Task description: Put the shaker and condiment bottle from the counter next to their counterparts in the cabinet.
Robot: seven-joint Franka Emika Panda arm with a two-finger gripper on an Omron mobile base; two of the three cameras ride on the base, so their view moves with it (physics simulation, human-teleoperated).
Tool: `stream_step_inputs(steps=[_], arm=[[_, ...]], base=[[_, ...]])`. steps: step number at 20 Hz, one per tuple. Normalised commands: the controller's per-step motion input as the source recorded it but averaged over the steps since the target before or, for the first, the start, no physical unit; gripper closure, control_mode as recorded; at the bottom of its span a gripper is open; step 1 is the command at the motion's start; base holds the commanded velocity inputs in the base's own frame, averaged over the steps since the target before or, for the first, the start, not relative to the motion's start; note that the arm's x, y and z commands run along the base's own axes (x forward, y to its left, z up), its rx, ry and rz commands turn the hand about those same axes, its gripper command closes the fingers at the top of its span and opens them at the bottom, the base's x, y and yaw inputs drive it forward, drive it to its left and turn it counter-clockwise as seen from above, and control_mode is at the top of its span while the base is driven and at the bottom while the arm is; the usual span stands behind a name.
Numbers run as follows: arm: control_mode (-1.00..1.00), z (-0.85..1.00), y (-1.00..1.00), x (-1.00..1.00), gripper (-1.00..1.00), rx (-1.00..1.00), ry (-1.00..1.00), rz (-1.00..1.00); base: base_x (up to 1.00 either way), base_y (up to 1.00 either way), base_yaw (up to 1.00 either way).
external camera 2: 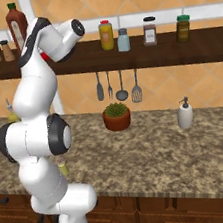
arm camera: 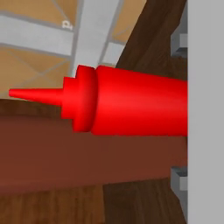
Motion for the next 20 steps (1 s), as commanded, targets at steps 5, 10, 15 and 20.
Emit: stream_step_inputs(steps=[5, 10, 15, 20], arm=[[-1.0, 0.0, -0.22, -0.35, -1.0, 0.02, -0.07, 0.0], [-1.0, 0.0, -0.14, -0.49, -1.0, 0.04, -0.06, 0.0], [-1.0, 0.0, -0.12, -0.77, -1.0, 0.08, -0.04, -0.03], [-1.0, 0.0, -0.25, -0.89, -1.0, 0.12, -0.05, -0.12]], base=[[0.0, 0.0, 0.0], [0.0, 0.0, 0.0], [0.0, 0.0, 0.0], [0.0, 0.0, 0.0]])
